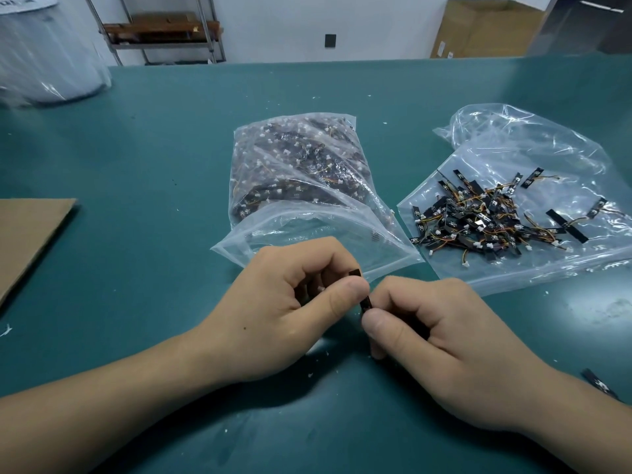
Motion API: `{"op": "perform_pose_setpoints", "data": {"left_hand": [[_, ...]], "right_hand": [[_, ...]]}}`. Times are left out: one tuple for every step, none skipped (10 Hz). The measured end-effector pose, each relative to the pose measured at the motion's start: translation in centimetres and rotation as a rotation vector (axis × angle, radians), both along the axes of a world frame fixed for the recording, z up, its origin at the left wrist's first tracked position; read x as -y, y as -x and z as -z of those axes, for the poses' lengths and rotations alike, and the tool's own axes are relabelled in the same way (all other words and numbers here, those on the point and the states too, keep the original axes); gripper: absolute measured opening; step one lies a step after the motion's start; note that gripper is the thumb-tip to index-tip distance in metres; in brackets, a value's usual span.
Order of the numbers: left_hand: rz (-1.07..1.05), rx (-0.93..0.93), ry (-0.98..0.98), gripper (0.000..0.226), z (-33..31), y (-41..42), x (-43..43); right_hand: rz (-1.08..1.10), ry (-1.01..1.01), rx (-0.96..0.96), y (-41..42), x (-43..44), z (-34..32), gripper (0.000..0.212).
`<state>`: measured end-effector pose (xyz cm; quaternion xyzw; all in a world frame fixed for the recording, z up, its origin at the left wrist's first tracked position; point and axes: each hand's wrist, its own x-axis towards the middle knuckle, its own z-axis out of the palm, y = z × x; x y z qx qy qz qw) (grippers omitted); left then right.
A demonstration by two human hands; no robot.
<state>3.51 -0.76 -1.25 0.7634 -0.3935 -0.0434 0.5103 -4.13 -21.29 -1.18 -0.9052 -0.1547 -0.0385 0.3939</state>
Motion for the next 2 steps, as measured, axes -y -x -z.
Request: {"op": "perform_pose_setpoints", "data": {"left_hand": [[-0.023, -0.067, 0.059, 0.020, 0.09, -0.03, -0.07], [-0.116, -0.139, 0.135, 0.027, 0.10, -0.12, -0.28]], "right_hand": [[-0.057, -0.004, -0.006, -0.03, 0.12, 0.02, 0.039], [0.062, -0.385, -0.007, 0.02, 0.21, -0.07, 0.041]]}}
